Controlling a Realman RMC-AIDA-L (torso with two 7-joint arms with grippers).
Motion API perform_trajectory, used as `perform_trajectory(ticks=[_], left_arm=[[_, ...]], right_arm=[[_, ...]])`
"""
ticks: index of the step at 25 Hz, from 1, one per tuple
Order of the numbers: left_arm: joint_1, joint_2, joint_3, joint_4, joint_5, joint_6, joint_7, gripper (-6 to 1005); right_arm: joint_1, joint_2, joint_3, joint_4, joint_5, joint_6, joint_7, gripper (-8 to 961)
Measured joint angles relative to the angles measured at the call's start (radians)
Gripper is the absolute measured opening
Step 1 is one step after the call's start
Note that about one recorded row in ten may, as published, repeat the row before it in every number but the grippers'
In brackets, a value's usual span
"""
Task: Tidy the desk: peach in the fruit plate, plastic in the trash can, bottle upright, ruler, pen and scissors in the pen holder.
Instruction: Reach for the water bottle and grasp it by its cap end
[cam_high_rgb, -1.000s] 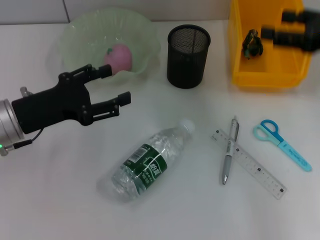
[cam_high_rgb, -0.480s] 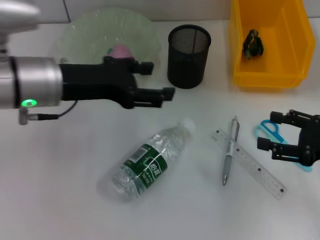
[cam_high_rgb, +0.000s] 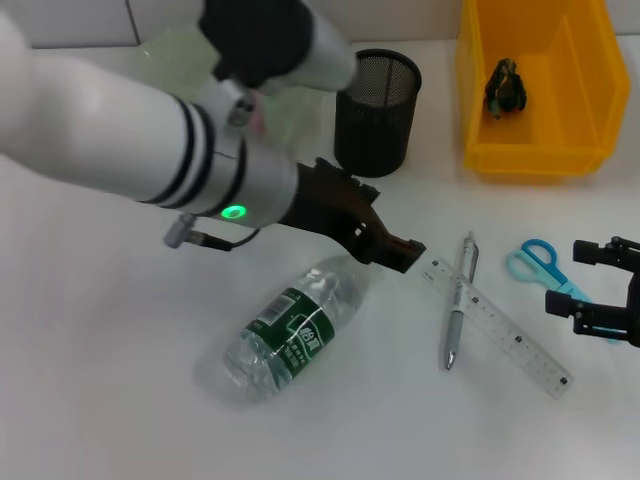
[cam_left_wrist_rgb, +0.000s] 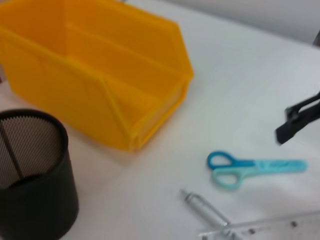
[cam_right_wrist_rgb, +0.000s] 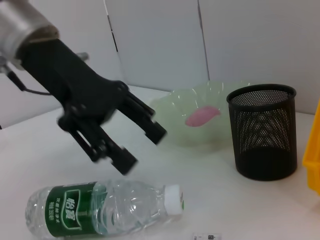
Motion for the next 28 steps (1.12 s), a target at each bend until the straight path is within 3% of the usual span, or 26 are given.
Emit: perform_trajectory(ticks=[10, 28], left_arm=[[-0.124, -0.001, 0.061, -0.195, 0.029, -0.088, -0.050, 699], [-0.189, -0.001, 0.102, -0.407, -0.004, -0.194, -0.040, 682]], right_arm=[[0.013, 0.006, -0.001, 0.006, -0.009, 0.010, -0.013, 826], [0.025, 0.009, 0.000, 0.016, -0.011, 0.012, -0.014, 825]])
